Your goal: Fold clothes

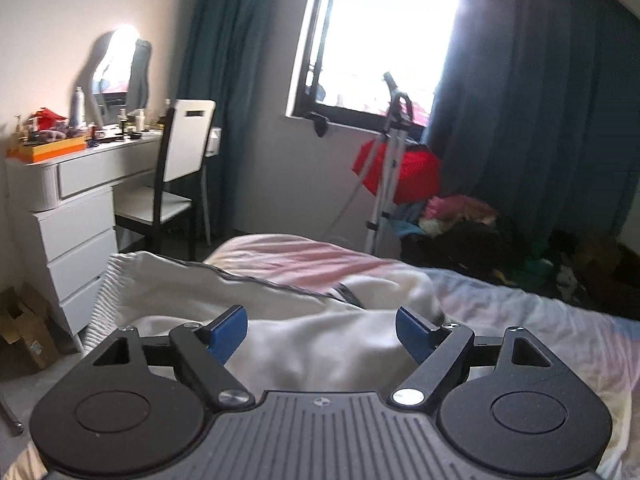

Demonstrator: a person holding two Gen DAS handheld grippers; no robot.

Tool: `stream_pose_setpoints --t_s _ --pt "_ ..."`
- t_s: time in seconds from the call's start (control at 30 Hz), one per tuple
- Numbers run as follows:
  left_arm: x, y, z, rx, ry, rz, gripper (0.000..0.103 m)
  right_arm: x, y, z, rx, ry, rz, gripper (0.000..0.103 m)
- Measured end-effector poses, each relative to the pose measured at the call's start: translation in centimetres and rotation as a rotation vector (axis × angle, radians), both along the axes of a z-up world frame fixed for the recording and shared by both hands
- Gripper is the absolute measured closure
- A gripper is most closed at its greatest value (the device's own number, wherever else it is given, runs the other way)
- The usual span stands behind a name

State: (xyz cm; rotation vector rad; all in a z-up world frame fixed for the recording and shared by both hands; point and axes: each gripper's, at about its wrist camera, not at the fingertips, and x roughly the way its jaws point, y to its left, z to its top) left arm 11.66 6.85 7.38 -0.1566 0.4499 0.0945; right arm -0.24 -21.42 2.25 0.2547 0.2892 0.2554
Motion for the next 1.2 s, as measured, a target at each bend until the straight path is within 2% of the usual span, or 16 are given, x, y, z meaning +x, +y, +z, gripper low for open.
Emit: stream_pose_setpoints --t_s 0.2,0.37,0.5,0.7,0.8,0.87,0.9,0.93,1.0,1.1,1.2 --pt "3.0 -2.5 -1.4 -0.016 0.032 -0.041 0.019 1.6 -3.2 -1.8 0.021 0.034 -0.086 0.015" --pt "8.7 -2.7 -3.4 -0.053 0.046 -0.061 0.019 4.2 -5.0 -4.6 0.051 0.074 -0.147 0.015" --pt "14.2 -4.2 -5.0 -0.025 0.056 -0.074 0.019 6.6 -6.1 -7.0 0.068 0.140 -0.194 0.015" --pt "23.1 -7.7 -7.7 0.065 0.085 -0.116 0.023 10.3 -7.5 -9.8 0.059 0.215 -0.229 0.016" --pt "26.2 -9.3 -9.3 0.089 0.134 -0.135 0.034 12.0 -8.6 -11.5 0.080 0.269 -0.261 0.016" --pt "27.6 -10.2 -10.3 0.109 0.164 -0.131 0.049 12.8 -9.4 -12.4 0.119 0.298 -0.262 0.016" --pt "28.0 -10.6 -10.6 0.114 0.174 -0.131 0.071 13.0 -9.7 -12.7 0.138 0.307 -0.264 0.016" --pt "28.4 -10.9 -11.0 0.119 0.185 -0.130 0.084 13.1 -9.9 -12.8 0.147 0.308 -0.263 0.016" --pt "27.9 -11.3 -11.1 0.150 0.182 -0.121 0.094 13.2 -9.9 -12.9 0.147 0.300 -0.259 0.016" --pt "25.8 -11.8 -9.9 0.198 0.141 -0.120 0.097 12.8 -9.3 -12.4 0.112 0.265 -0.252 0.016" --pt "20.9 -11.9 -7.5 0.231 0.067 -0.153 0.097 11.9 -9.0 -11.7 0.105 0.236 -0.244 0.016"
